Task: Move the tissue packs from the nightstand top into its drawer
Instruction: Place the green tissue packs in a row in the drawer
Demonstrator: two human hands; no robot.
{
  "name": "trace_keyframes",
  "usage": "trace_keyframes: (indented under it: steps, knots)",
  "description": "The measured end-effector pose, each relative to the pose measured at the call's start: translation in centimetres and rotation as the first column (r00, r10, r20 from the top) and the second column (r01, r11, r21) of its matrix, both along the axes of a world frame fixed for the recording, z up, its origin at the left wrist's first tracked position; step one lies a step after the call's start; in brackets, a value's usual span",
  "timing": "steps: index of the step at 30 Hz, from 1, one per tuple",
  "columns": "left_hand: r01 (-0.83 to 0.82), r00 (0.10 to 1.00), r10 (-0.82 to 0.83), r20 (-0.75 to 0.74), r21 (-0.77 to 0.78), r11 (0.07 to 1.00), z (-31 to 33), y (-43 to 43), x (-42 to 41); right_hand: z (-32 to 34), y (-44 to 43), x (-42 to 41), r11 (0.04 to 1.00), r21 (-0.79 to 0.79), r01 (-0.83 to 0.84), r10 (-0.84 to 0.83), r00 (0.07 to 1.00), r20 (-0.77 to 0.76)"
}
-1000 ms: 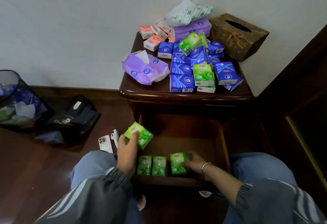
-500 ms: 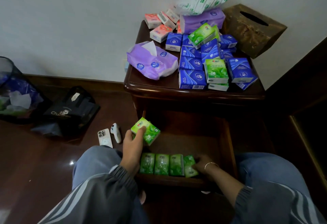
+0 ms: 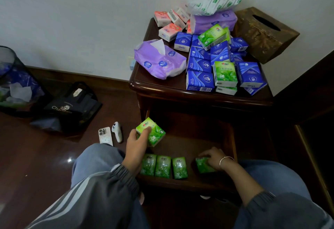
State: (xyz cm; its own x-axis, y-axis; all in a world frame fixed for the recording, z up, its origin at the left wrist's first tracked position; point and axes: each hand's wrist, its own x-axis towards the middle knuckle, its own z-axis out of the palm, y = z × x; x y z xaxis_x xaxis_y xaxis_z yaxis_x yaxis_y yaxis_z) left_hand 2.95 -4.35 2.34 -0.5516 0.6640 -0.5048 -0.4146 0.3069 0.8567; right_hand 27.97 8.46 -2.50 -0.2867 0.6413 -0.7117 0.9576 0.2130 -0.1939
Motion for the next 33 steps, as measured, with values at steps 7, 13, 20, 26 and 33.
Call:
trace_keyframes:
  steps: [7,13,20,26,33]
  knots:
    - [0.011,1.000,-0.011,-0.025,-0.014,1.000,-0.3,-0.1,0.2,-1.2,-2.4,-0.6,0.987,0.151,0.063,-0.029,0.975,-0.220]
    - [0.038,0.998,-0.040,-0.047,-0.043,0.998,-0.1,-0.1,0.2,-0.9,-2.0,0.9,0.942,0.156,0.297,-0.297,0.955,-0.025]
    - [0.057,0.997,-0.060,-0.056,-0.054,0.997,0.0,-0.2,0.2,-1.3,-3.3,-1.2,0.994,0.105,0.030,-0.016,0.991,-0.132]
    - [0.058,0.997,-0.061,-0.049,-0.052,0.997,0.1,-0.1,0.3,-1.8,-4.0,-1.7,0.999,0.001,0.050,-0.048,0.971,-0.235]
    - [0.102,0.994,-0.104,-0.032,-0.036,0.994,-0.1,-0.1,0.4,-1.8,-4.1,-2.2,0.987,-0.125,0.097,-0.118,0.978,-0.170]
